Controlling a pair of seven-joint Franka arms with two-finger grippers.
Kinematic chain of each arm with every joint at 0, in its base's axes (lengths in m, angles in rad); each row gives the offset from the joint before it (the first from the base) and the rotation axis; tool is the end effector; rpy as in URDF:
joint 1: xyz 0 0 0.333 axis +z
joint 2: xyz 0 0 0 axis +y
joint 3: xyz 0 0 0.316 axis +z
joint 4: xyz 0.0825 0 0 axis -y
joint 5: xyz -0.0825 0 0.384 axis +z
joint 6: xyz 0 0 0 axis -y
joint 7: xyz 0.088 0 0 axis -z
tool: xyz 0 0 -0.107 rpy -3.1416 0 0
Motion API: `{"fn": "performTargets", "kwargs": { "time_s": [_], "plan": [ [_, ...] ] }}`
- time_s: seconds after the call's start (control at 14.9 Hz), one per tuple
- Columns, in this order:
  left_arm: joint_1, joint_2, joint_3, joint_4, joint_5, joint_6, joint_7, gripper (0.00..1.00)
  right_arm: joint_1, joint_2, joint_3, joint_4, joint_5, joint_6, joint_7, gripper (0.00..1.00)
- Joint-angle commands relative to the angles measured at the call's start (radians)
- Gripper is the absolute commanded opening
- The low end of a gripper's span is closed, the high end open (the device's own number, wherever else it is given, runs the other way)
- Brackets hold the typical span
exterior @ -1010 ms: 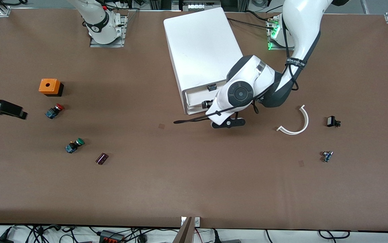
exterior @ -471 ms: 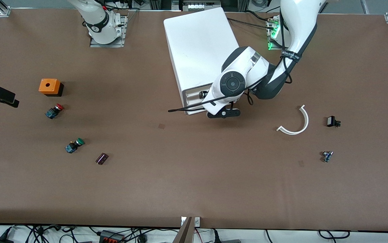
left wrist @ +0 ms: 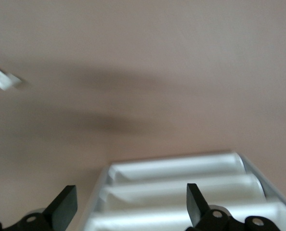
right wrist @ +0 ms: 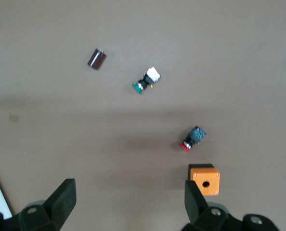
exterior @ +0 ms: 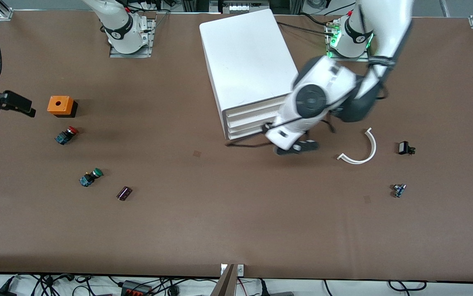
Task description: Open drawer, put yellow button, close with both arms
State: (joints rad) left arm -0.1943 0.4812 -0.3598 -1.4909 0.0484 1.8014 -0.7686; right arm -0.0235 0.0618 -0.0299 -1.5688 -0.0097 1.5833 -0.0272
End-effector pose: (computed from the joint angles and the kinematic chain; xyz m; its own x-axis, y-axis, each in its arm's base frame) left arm 0.5919 -0.3190 0.3970 0.9578 0.2216 -0.1830 0.2231 -0.9747 -0.0123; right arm 0.5721 -0.0311 0.5917 0.9985 -0.0260 -0.0476 -0.0256 -0.9996 0.0102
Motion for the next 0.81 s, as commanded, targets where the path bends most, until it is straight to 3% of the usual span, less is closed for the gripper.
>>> {"fn": "performTargets", "kwargs": {
  "time_s": [0.0, 0.27, 0.54, 0.67, 0.74],
  "plan": [
    [0.088, -0.038, 0.001, 0.032, 0.068, -0.062, 0.063, 1.0, -0.007, -0.108, 0.01, -0.138, -0.015, 0.035, -0.002, 1.0],
    [0.235, -0.052, -0.007, 0.127, 0.105, -0.194, 0.358, 1.0, -0.007, -0.106, 0.01, -0.134, -0.015, 0.037, -0.005, 1.0],
    [0.352, -0.137, 0.002, 0.113, 0.088, -0.231, 0.707, 1.0, -0.007, -0.108, 0.01, -0.14, -0.015, 0.052, -0.002, 1.0],
    [0.339, -0.223, 0.082, 0.075, 0.079, -0.267, 0.771, 1.0, -0.007, -0.108, 0.01, -0.143, -0.015, 0.05, -0.005, 1.0],
    [0.313, -0.281, 0.143, 0.014, 0.006, -0.26, 0.808, 1.0, -0.007, -0.108, 0.01, -0.143, -0.015, 0.052, -0.007, 1.0]
  ]
}}
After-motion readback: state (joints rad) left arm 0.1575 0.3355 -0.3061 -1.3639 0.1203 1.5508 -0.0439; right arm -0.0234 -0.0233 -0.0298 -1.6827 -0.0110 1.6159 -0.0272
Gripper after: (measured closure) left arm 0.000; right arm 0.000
